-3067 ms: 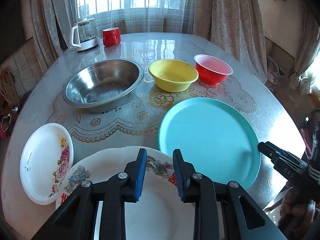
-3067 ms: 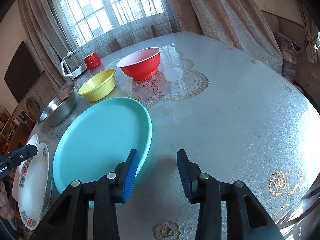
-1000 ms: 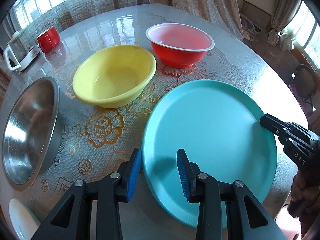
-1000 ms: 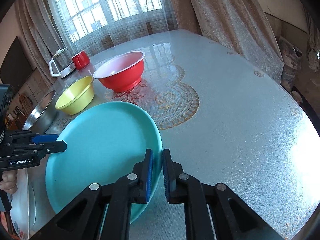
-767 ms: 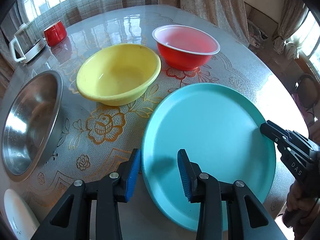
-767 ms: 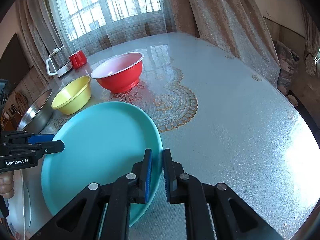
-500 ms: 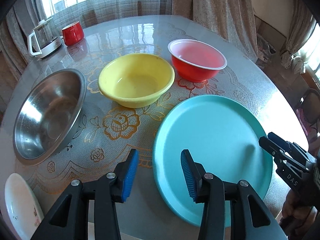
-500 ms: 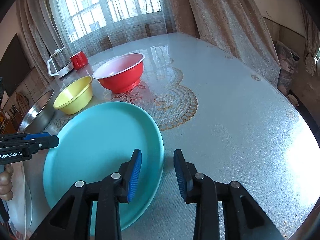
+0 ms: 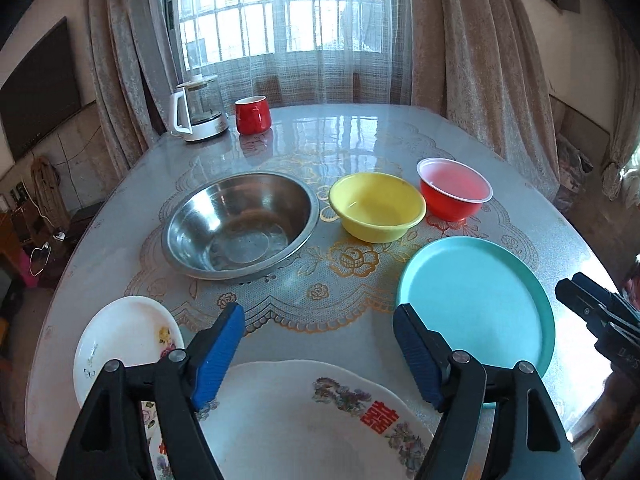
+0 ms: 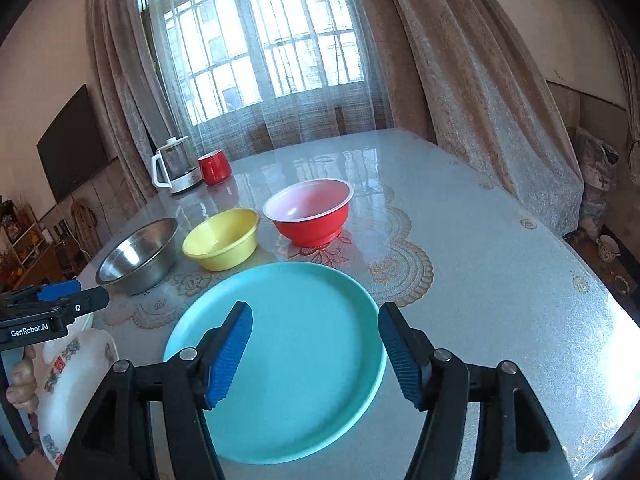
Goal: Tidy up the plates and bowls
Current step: 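Move the left tool to the small rose-print white plate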
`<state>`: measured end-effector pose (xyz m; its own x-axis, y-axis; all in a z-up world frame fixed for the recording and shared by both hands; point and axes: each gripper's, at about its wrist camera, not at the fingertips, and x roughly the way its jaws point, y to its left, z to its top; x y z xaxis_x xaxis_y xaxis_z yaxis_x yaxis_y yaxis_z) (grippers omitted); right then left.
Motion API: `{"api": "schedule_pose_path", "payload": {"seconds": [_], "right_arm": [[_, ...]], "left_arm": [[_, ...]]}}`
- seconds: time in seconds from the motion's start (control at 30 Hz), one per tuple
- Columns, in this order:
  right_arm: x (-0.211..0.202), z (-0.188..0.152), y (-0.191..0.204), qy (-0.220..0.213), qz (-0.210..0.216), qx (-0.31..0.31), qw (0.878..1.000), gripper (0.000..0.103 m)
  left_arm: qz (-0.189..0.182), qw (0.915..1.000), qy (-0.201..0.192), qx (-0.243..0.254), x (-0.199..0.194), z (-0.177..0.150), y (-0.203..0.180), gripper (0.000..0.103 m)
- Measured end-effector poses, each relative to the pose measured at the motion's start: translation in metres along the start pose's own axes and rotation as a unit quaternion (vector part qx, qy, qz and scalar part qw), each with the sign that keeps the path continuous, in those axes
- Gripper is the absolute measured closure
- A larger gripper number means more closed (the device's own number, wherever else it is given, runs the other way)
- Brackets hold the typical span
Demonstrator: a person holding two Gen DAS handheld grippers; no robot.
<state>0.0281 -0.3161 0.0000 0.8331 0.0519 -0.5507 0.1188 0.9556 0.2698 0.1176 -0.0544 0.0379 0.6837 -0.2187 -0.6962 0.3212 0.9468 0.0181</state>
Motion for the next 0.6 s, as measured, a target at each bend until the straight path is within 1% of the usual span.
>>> {"api": "schedule_pose_path", "payload": {"seconds": [0.03,0.07,0.17,0.27,0.3,0.37,0.47,0.53,0.6], "right_arm": [[0.002,0.0,0.003,0.009,0.013,0.004,1.0,0.036],[0.004,-0.001,0.007,0.017,0.026,0.006,0.999,0.036],[0.008,0.0,0.025,0.042,0.067,-0.005,0.997,0.036],[0.013,0.001,0.049,0.062,0.103,-0.024,0.992,0.036],[0.014,0.001,0.058,0.07,0.116,-0.031,0.99,0.036],[0.019,0.003,0.077,0.09,0.154,-0.039,0.983,0.036],[0.029,0.005,0.105,0.121,0.205,-0.046,0.97,0.036],[0.038,0.004,0.126,0.15,0.239,-0.048,0.958,0.036],[0.048,0.002,0.148,0.181,0.278,-0.043,0.942,0.036]], "left_arm": [[0.005,1.0,-0.004,-0.008,-0.005,-0.004,0.007,0.017],[0.012,0.9998,-0.009,-0.015,-0.01,-0.008,0.015,0.014],[0.038,0.9986,-0.02,-0.032,-0.023,-0.017,0.038,0.013],[0.065,0.9961,-0.031,-0.05,-0.035,-0.029,0.066,0.006],[0.074,0.9952,-0.032,-0.055,-0.038,-0.034,0.075,0.005],[0.089,0.9931,-0.029,-0.07,-0.041,-0.044,0.097,0.005],[0.108,0.9873,-0.026,-0.114,-0.048,-0.06,0.136,0.005],[0.113,0.982,-0.023,-0.15,-0.053,-0.07,0.162,0.005],[0.116,0.9764,-0.026,-0.18,-0.057,-0.08,0.182,0.006]]}}
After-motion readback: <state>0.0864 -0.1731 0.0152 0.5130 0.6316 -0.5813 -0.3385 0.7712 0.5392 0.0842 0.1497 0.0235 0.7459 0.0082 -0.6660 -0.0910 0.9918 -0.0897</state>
